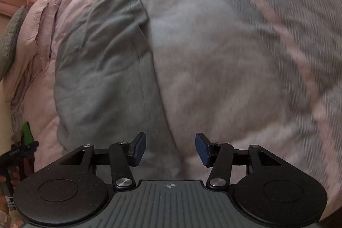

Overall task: Fold clothes
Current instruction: 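Lay the grey garment flat on the bed and open the right gripper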

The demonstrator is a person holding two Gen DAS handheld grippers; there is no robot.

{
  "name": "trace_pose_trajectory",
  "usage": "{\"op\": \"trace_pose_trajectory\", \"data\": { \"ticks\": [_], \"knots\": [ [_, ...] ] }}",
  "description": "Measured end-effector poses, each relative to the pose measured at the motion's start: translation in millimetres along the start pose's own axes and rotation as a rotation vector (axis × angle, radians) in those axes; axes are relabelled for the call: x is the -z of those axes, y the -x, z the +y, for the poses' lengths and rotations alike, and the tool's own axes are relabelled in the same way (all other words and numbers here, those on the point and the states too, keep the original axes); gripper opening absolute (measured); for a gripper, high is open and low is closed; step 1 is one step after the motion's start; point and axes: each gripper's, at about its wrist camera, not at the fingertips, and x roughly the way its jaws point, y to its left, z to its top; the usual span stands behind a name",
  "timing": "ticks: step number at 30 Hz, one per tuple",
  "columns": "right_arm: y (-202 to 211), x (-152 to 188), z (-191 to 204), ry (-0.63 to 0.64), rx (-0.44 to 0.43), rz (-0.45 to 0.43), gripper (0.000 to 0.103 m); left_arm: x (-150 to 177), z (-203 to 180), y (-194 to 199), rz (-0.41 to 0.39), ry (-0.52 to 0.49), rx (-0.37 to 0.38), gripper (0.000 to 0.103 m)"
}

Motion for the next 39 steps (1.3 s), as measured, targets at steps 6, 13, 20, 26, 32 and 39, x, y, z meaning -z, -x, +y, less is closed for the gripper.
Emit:
{"op": "trace_pose_trajectory", "data": {
  "ticks": [6,13,20,26,32,39],
  "knots": [
    [-20,70,-16,0.017,-0.005,0.073,0.049,76,14,-7,0.055,0.023,0.127,0.053],
    [-42,104,-48,-0.036,-0.114,-0.007,0.049,97,28,-32,-0.018,0.199,0.239,0.051],
    [-22,111,-40,0.013,-0.311,-0.021,0.0,115,23,15,-0.115,0.184,0.215,0.002],
    [63,100,-56,-0.034,-0.495,-0.004,0.0,154,69,144,-0.174,0.319,0.154,0.002],
    [-4,100,-79,-0.023,-0.163,0.106,0.01,180,43,79,-0.067,0.26,0.058,0.01],
    [9,130,-51,0.167,0.085,-0.028,0.029,219,26,60,0.042,0.074,-0.169,0.011]
  ]
}}
